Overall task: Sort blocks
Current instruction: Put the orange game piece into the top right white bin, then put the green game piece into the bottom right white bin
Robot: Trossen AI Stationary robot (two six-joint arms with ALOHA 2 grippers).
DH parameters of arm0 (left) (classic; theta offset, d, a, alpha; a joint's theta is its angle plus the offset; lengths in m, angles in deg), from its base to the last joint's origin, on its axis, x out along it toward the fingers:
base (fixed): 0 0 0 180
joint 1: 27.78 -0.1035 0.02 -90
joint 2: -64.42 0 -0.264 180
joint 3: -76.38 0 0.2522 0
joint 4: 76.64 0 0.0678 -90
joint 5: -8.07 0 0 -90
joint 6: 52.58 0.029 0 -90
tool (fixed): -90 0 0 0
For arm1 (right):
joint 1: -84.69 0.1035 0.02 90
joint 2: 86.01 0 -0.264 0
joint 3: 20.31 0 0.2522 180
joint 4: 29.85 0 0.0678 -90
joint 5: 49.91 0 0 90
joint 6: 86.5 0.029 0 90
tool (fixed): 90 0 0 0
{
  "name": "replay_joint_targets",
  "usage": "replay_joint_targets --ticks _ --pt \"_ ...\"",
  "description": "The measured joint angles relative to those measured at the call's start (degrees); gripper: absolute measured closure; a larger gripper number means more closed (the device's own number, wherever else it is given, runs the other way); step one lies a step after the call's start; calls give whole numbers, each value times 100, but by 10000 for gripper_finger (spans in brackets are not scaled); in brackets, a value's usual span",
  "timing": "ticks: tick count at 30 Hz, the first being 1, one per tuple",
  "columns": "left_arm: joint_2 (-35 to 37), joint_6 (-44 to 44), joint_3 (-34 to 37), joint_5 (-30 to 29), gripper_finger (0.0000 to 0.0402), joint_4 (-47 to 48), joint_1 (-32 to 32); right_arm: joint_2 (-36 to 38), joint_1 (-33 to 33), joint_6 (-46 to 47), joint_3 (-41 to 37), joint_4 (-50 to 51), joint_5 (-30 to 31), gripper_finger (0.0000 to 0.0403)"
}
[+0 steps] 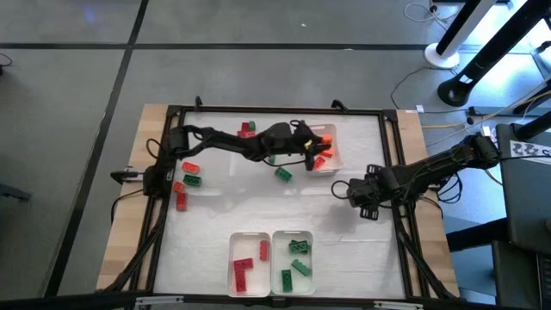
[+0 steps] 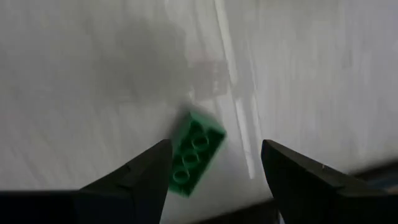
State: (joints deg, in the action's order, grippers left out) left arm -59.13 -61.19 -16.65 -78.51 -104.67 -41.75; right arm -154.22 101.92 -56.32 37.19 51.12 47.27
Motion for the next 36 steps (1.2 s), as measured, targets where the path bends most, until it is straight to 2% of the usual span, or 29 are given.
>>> replay_joint_targets --ticks 5,10,17,24,30,33,36 --pt "0 0 -67 -507 298 468 -7 -2 0 517 -2 319 -131 157" --pt "0 -55 -70 -699 251 713 -1 -2 0 707 -26 272 -234 157" --pt "2 -313 -70 -716 202 679 8 -4 0 923 -744 -559 -742 157" --pt "2 -306 -70 -291 197 707 66 -4 0 1051 -1055 -882 -681 157" --pt "2 -304 -70 -236 196 698 168 -4 0 1053 -1056 -906 -580 160" --pt "28 -302 -70 -159 196 711 238 -2 0 1051 -1119 -1010 -565 178" --pt "104 -303 -66 208 196 729 314 -2 0 1117 -1441 -1467 -704 214"
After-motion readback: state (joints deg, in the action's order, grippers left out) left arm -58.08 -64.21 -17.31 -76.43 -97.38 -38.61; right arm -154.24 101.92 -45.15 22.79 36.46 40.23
